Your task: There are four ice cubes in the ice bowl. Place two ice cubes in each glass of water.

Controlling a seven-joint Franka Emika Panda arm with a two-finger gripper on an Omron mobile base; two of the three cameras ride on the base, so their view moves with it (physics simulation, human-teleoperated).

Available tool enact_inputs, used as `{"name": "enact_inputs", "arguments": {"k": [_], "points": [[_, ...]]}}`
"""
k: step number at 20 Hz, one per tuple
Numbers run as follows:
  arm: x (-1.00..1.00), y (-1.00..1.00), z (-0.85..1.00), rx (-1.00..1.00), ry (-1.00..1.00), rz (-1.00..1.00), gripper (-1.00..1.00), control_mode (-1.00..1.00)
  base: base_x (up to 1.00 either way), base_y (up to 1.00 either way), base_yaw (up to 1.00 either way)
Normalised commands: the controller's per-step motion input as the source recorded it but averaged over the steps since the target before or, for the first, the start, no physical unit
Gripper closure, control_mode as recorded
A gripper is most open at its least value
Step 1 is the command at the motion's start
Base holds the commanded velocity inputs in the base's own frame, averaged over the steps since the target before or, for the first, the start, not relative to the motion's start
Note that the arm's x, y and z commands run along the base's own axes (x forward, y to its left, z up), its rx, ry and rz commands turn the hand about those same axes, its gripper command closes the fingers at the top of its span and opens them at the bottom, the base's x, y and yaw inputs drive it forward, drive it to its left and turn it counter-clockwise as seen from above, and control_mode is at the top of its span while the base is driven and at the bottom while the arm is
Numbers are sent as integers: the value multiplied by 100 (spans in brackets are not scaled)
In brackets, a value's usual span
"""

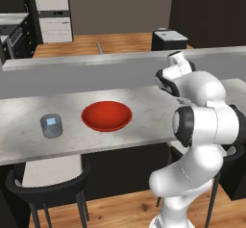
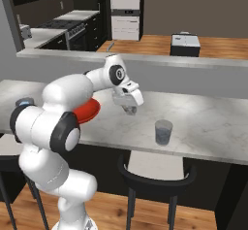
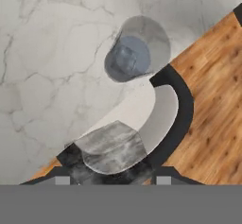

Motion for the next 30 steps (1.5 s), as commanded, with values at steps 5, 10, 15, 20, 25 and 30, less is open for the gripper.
{"name": "enact_inputs", "arguments": {"k": [5, 10, 15, 20, 25, 30], "points": [[-6, -95, 3, 1, 0, 0, 100, -100, 0, 0, 0], [-1, -61, 0, 5, -4, 0, 100, -100, 0, 0, 0], [8, -30, 0, 5, -9, 0, 100, -100, 0, 0, 0], [21, -12, -3, 6, -10, 0, 100, -100, 0, 0, 0], [16, 0, -9, 9, -10, 0, 100, -100, 0, 0, 0], [5, -4, -18, 10, -10, 0, 100, -100, 0, 0, 0]]}}
